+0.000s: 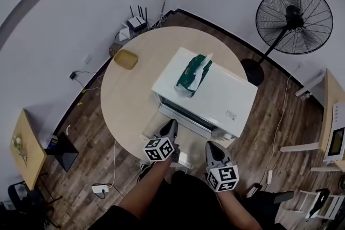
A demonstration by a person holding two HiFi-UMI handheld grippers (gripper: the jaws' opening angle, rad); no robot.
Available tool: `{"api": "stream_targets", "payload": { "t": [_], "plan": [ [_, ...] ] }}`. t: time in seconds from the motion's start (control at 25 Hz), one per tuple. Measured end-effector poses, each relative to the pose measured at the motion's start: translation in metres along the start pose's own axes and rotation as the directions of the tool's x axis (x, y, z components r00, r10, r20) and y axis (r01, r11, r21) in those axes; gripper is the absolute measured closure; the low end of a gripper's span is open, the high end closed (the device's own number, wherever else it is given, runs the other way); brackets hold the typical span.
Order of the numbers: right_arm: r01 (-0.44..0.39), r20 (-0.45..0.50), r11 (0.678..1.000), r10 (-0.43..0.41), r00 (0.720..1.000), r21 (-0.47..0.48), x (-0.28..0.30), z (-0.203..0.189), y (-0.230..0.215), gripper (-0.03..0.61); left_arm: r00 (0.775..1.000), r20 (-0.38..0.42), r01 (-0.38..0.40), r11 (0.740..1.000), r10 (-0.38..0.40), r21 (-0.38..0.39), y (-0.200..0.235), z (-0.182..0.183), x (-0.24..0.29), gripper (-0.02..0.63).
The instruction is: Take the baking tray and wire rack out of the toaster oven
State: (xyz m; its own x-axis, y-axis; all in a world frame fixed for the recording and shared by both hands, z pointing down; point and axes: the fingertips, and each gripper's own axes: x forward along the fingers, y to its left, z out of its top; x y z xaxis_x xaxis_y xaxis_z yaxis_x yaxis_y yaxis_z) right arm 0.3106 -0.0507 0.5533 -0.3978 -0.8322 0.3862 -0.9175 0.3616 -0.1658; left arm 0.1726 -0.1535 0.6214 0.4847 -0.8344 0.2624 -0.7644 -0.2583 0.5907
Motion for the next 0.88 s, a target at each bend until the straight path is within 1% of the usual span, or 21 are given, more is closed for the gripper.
{"api": "stream_targets", "payload": {
  "t": [0.04,0.12,0.2,0.28,0.4,0.6,0.64,0.68,0.76,0.8,0.88],
  "plan": [
    [0.001,0.000,1.000,-0.001,1.000,-0.001,0.002,0.002,-0.002,0.578,1.000,0.015,-0.008,1.000,0.008,-0.011,0.003,-0.001,0.002,0.574],
    [-0.003,-0.006,1.000,0.003,1.000,-0.017,0.006,0.005,-0.005,0.578,0.998,0.062,-0.019,0.999,0.022,-0.050,0.010,-0.001,0.003,0.528],
    [-0.010,-0.014,0.999,0.010,1.000,-0.039,0.009,0.008,-0.005,0.578,0.994,0.106,-0.024,0.993,0.036,-0.112,0.021,-0.001,0.005,0.460],
    [-0.017,-0.018,0.999,0.016,1.000,-0.045,0.010,0.009,-0.004,0.578,0.991,0.124,-0.030,0.985,0.052,-0.167,0.033,-0.004,0.009,0.424],
    [-0.036,-0.029,0.998,0.035,0.999,-0.045,0.010,0.004,0.002,0.578,0.992,0.112,-0.040,0.980,0.063,-0.196,0.043,-0.012,0.020,0.397],
    [-0.084,-0.063,0.992,0.078,0.995,-0.090,0.007,-0.009,0.020,0.578,0.996,0.072,-0.026,0.965,0.047,-0.262,0.038,-0.028,0.046,0.397],
    [-0.089,-0.069,0.992,0.084,0.994,-0.088,0.007,-0.011,0.023,0.578,0.996,0.065,-0.034,0.955,0.055,-0.295,0.040,-0.032,0.051,0.397],
    [-0.094,-0.073,0.992,0.088,0.993,-0.085,0.007,-0.012,0.026,0.578,0.996,0.061,-0.044,0.939,0.069,-0.342,0.045,-0.036,0.055,0.397],
    [-0.105,-0.081,0.991,0.098,0.992,-0.086,0.007,-0.013,0.031,0.578,0.993,0.064,-0.064,0.895,0.102,-0.441,0.055,-0.040,0.063,0.398],
    [-0.111,-0.085,0.990,0.103,0.991,-0.090,0.007,-0.012,0.032,0.578,0.991,0.068,-0.068,0.876,0.114,-0.477,0.058,-0.041,0.067,0.399],
    [-0.118,-0.092,0.988,0.109,0.990,-0.099,0.007,-0.012,0.033,0.578,0.989,0.081,-0.060,0.847,0.120,-0.528,0.061,-0.042,0.077,0.399]
  ]
}}
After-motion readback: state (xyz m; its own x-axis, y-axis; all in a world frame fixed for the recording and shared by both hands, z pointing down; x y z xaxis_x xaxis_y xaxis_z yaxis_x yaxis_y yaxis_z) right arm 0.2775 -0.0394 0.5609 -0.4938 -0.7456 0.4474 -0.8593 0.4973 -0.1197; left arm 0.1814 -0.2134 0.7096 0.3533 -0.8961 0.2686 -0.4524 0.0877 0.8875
